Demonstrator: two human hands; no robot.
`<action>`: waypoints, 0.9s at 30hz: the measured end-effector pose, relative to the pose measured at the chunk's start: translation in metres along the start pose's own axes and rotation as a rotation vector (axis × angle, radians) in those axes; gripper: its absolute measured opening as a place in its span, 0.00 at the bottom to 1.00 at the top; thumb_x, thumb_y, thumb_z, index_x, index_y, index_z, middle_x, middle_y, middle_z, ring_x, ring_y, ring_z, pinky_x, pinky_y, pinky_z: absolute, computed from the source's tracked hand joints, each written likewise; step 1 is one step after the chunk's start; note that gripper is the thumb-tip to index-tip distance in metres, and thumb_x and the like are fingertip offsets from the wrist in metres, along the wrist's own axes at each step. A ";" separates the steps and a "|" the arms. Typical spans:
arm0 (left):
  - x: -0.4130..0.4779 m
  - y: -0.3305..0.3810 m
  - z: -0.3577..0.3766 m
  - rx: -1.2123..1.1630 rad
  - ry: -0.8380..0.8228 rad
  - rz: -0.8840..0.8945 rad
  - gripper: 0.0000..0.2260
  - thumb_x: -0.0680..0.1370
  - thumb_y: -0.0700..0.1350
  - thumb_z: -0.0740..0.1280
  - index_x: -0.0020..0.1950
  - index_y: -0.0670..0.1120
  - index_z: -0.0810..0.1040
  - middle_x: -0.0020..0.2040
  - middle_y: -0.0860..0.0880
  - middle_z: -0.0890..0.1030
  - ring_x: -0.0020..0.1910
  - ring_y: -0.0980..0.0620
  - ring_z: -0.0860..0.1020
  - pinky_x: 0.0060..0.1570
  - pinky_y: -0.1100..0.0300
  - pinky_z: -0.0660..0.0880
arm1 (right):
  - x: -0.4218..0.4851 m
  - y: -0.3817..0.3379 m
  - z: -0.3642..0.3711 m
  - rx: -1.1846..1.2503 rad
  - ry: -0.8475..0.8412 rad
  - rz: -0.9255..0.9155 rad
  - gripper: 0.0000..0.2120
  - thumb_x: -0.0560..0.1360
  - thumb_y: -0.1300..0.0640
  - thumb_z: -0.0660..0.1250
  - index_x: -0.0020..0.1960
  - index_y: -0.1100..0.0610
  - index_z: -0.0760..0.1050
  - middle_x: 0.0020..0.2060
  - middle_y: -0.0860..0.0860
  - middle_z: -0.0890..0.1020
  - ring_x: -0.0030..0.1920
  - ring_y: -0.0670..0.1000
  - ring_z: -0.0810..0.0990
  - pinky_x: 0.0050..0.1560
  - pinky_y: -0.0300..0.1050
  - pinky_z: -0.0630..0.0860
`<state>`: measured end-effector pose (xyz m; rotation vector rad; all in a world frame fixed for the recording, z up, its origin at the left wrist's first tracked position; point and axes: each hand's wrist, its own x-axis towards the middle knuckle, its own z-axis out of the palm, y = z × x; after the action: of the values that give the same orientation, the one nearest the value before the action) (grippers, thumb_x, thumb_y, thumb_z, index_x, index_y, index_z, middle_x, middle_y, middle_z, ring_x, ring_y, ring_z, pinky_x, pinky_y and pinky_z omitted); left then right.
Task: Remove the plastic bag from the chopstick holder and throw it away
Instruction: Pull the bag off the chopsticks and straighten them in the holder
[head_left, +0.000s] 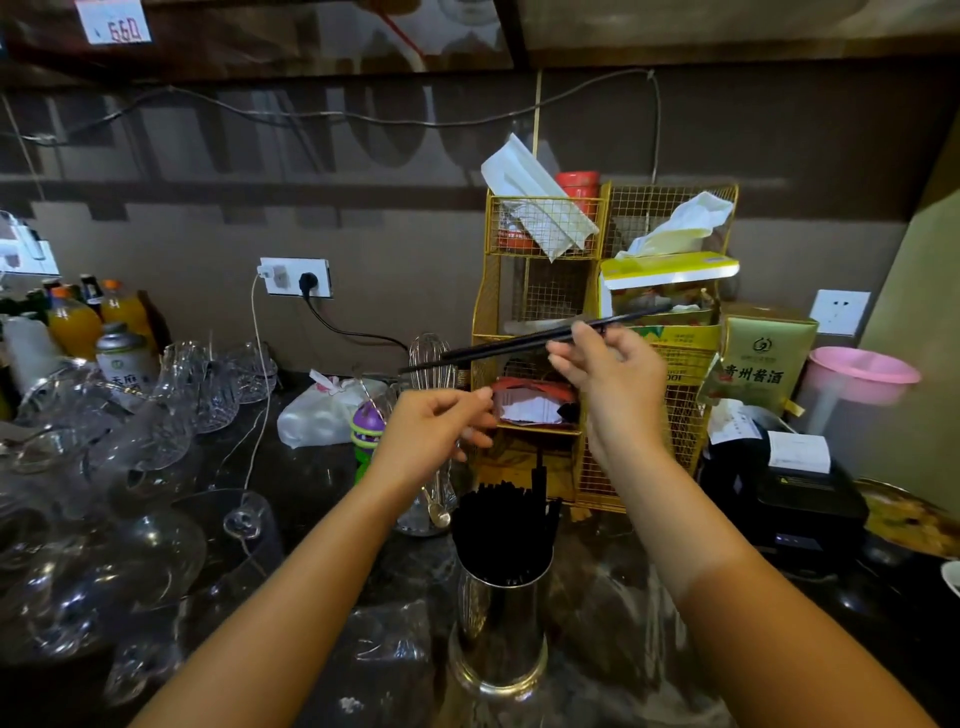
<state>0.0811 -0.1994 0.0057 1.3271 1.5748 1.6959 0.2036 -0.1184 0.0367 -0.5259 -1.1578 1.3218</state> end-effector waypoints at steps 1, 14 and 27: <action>0.000 -0.003 0.001 -0.076 0.011 -0.048 0.06 0.75 0.45 0.63 0.41 0.50 0.78 0.38 0.51 0.82 0.32 0.61 0.80 0.31 0.68 0.76 | -0.002 0.003 -0.001 0.073 0.025 0.073 0.08 0.74 0.63 0.63 0.37 0.57 0.72 0.33 0.52 0.79 0.29 0.42 0.82 0.34 0.32 0.79; 0.029 0.022 0.006 -0.551 0.255 0.001 0.05 0.76 0.39 0.61 0.43 0.45 0.76 0.32 0.52 0.84 0.36 0.58 0.82 0.38 0.66 0.79 | -0.031 0.040 0.002 0.528 -0.045 0.641 0.03 0.73 0.63 0.65 0.41 0.62 0.75 0.32 0.54 0.79 0.25 0.44 0.79 0.25 0.32 0.76; 0.031 0.032 -0.011 0.116 -0.159 0.113 0.07 0.71 0.34 0.65 0.40 0.45 0.79 0.30 0.52 0.83 0.32 0.59 0.81 0.32 0.68 0.78 | -0.005 0.002 -0.009 -0.446 -0.463 0.000 0.26 0.75 0.56 0.62 0.71 0.50 0.57 0.60 0.53 0.74 0.50 0.45 0.76 0.52 0.40 0.73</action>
<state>0.0673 -0.1857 0.0469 1.5943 1.5522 1.5404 0.2117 -0.1201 0.0293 -0.5511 -1.8588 1.2192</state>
